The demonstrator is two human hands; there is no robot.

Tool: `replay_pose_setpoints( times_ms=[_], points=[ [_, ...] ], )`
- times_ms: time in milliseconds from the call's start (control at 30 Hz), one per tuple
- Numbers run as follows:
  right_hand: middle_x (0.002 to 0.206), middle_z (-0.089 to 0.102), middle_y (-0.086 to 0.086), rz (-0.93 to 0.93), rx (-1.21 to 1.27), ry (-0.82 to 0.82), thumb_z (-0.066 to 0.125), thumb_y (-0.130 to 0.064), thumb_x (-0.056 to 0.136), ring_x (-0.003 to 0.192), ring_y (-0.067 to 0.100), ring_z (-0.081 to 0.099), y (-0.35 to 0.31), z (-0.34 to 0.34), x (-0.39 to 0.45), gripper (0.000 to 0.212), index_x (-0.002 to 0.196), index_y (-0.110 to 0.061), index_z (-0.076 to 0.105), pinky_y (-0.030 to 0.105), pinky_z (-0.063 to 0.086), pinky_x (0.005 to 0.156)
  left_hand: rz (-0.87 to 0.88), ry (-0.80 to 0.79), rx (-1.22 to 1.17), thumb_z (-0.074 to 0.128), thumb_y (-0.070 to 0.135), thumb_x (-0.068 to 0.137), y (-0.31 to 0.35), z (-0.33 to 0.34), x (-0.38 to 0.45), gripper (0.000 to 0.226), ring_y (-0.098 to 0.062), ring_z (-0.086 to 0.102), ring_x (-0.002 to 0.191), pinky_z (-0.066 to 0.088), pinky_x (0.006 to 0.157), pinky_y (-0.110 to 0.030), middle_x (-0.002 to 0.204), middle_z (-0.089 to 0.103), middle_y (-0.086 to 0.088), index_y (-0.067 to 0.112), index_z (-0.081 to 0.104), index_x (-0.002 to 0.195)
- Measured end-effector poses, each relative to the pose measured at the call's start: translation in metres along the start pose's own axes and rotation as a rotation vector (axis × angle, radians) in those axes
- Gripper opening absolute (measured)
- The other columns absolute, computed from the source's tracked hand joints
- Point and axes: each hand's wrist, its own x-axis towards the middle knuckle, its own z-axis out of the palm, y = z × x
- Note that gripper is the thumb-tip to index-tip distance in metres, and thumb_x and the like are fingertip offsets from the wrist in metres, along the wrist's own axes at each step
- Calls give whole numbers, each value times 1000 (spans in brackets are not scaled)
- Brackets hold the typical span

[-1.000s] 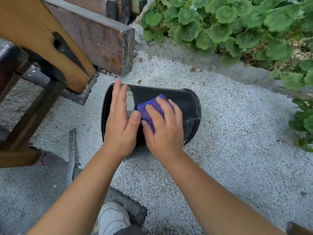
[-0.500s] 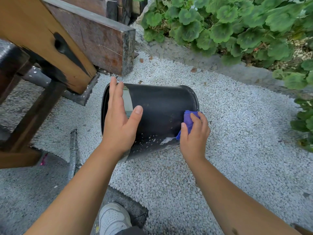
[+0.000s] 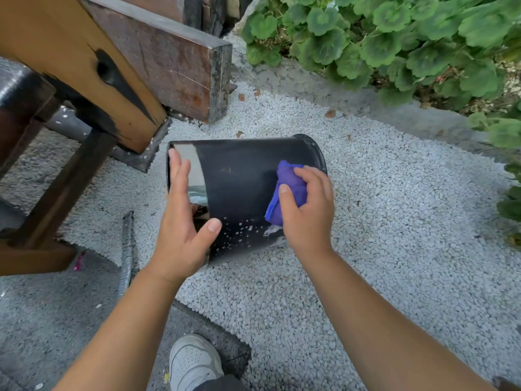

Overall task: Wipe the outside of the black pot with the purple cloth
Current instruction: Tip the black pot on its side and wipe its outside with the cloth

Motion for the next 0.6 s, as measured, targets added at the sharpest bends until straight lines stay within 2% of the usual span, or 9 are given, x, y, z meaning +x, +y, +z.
replay_pose_setpoints(
  times_ms=[33, 100, 167, 233, 300, 367, 500, 600],
  points=[
    [129, 53, 2, -71, -3, -27, 63, -26, 85, 120, 12, 50, -11, 4, -2, 35, 118, -13, 64, 24, 35, 107, 30, -4, 7, 38, 70, 92, 2, 6, 3, 99, -26, -10, 153, 8, 122, -54, 165, -14, -9, 4, 4, 157],
    [130, 53, 7, -266, -31, -95, 63, -29, 85, 119, 23, 51, -32, 15, -12, 39, 121, -13, 64, 29, 36, 106, 83, -5, -9, 34, 67, 95, 9, 18, 10, 99, -31, -11, 152, 2, 123, -48, 163, -13, -20, -8, 4, 153],
    [133, 52, 9, -445, -108, -126, 61, -33, 89, 116, 29, 49, -43, 26, -23, 39, 125, -16, 63, 32, 37, 104, 100, -11, -72, 31, 66, 97, 15, 27, 16, 98, -30, -10, 153, 1, 123, -42, 163, -11, -18, -10, 4, 152],
    [136, 52, 11, -500, -181, -96, 59, -35, 93, 112, 34, 48, -42, 32, -29, 38, 126, -18, 63, 38, 39, 102, 101, -25, -127, 31, 66, 97, 19, 32, 20, 97, -28, -10, 153, 2, 122, -38, 163, -12, -18, -8, 3, 153],
    [135, 55, 13, -498, -233, -38, 58, -35, 94, 112, 36, 48, -30, 29, -27, 36, 125, -17, 65, 42, 39, 102, 119, -41, -140, 32, 66, 96, 24, 34, 22, 98, -22, -9, 153, 7, 121, -27, 162, -13, -23, -10, 4, 152],
    [134, 55, 13, -452, -296, 11, 57, -32, 92, 115, 32, 46, -13, 23, -19, 37, 125, -17, 65, 40, 39, 103, 135, -52, -123, 34, 66, 96, 28, 34, 25, 100, -18, -8, 153, 10, 120, -21, 160, -12, -26, -13, 6, 151],
    [144, 44, -1, -80, -263, -28, 49, -36, 93, 127, 23, 37, 30, 1, 5, 43, 134, -26, 57, 26, 27, 101, 105, -46, -12, 35, 65, 96, 28, 32, 26, 98, -29, -9, 153, 7, 123, -48, 162, -11, -26, -12, 8, 151],
    [145, 39, -4, 62, -217, -38, 49, -32, 96, 130, 18, 33, 62, -14, 18, 42, 137, -26, 53, 27, 28, 103, 63, -46, 47, 42, 59, 95, 32, 35, 21, 94, -25, -9, 153, 17, 118, -59, 163, -11, -21, -8, 8, 152]
  ],
)
